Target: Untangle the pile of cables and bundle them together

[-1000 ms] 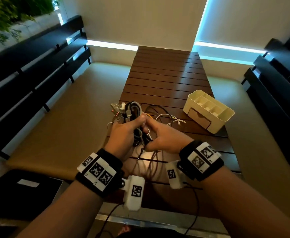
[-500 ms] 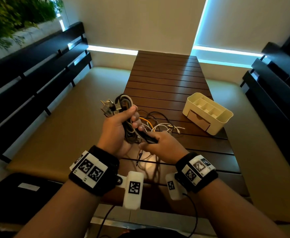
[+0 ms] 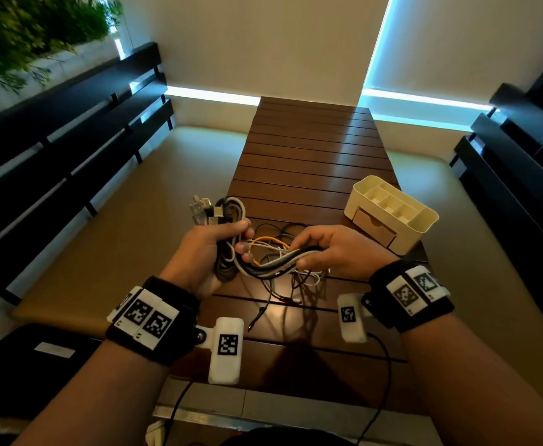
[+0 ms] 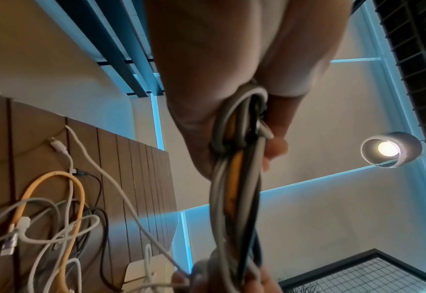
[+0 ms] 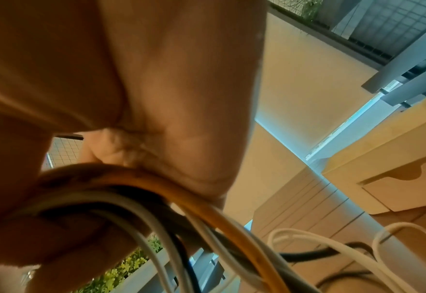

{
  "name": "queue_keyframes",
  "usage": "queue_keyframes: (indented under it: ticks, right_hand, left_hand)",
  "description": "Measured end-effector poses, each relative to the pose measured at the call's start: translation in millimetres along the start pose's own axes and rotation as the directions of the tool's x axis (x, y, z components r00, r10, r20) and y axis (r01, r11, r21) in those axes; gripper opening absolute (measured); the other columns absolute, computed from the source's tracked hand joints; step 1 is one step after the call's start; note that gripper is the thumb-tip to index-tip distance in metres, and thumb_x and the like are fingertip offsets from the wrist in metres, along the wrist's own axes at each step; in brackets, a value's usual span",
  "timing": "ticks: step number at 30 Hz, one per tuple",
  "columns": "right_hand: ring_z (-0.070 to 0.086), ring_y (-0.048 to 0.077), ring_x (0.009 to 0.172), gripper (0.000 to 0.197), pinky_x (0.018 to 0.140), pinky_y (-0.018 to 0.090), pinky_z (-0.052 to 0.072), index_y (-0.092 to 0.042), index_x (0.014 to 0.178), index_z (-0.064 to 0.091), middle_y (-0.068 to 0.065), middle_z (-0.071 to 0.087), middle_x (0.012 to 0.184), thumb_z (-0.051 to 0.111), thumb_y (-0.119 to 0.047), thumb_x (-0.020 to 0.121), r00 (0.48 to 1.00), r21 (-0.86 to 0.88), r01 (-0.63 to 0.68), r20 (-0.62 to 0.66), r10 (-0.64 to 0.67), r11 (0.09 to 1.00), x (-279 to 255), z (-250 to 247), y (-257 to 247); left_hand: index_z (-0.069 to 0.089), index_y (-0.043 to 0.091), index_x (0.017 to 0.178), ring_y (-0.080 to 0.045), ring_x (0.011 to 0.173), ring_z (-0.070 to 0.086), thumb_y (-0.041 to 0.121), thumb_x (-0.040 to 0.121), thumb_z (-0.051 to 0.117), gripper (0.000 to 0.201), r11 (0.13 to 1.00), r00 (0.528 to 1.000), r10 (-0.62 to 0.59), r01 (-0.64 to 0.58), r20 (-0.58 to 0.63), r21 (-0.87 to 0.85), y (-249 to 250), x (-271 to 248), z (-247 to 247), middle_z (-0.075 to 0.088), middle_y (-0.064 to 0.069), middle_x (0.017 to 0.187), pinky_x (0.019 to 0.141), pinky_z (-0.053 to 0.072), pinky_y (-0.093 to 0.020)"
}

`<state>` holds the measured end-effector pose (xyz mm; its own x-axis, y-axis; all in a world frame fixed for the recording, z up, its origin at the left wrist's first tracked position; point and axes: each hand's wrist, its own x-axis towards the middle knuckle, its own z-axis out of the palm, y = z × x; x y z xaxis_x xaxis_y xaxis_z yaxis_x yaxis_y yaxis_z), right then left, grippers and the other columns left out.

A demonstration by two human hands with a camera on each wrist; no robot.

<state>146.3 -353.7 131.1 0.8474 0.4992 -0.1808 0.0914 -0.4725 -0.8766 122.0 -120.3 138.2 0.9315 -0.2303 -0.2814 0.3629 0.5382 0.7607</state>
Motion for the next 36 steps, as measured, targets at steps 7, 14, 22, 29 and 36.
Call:
queue_keyframes:
  ticks: [7,14,22,29,36]
  right_hand:
    - [0.068,0.001,0.074,0.019,0.069,0.014,0.051,-0.019,0.096,0.07,-0.012,0.072,0.08,0.079,-0.012,0.08,0.999,-0.066,0.038,-0.025,-0.04,0.997,1.3,-12.8,-27.3]
    - [0.072,0.011,0.078,0.027,0.075,0.027,0.052,-0.017,0.093,0.066,-0.001,0.076,0.086,0.083,-0.008,0.073,1.0,-0.076,-0.012,-0.02,0.01,0.997,3.4,-18.3,-34.4]
    - [0.068,0.009,0.099,0.041,0.09,0.036,0.055,-0.029,0.106,0.062,-0.005,0.071,0.107,0.085,-0.019,0.074,0.97,-0.005,0.061,-0.235,-0.06,0.998,-3.3,-16.4,-22.8]
    - [0.069,0.018,0.082,0.015,0.076,0.032,0.057,-0.024,0.094,0.067,-0.001,0.071,0.089,0.071,-0.036,0.086,0.929,-0.003,0.052,-0.367,-0.049,0.999,-27.1,8.3,-15.9]
    - [0.072,0.015,0.072,0.018,0.064,0.027,0.055,-0.013,0.095,0.062,0.001,0.076,0.08,0.074,-0.023,0.085,0.958,0.16,0.009,-0.283,0.037,0.987,-26.4,31.0,-13.3]
  left_hand:
    - [0.057,-0.003,0.11,-0.01,0.051,0.048,0.006,0.08,0.057,0.032,0.969,0.969,-0.204,0.18,0.137,0.169,-5.2,-1.7,5.5,0.072,-0.015,0.082,0.051,0.05,-0.023]
    - [0.056,0.001,0.116,-0.01,0.054,0.061,0.0,0.09,0.054,0.026,0.931,0.892,-0.318,0.231,0.322,0.282,-10.5,-4.1,12.4,0.073,-0.011,0.079,0.058,0.05,-0.02]
    - [0.059,-0.001,0.12,-0.008,0.048,0.056,0.004,0.087,0.058,0.033,0.964,0.955,-0.211,0.168,0.207,0.208,-18.5,2.0,17.6,0.071,-0.023,0.1,0.057,0.051,-0.021]
    - [0.076,0.007,0.103,-0.029,0.092,0.071,0.009,0.085,0.062,0.023,0.96,0.978,-0.138,0.093,0.157,0.264,-22.9,-2.7,16.8,0.071,-0.021,0.11,0.09,0.053,-0.046]
    - [0.067,-0.01,0.104,-0.032,0.078,0.068,0.006,0.09,0.058,0.023,0.971,0.993,-0.072,0.047,0.098,0.233,-30.7,-1.6,22.3,0.067,-0.027,0.097,0.075,0.057,-0.039]
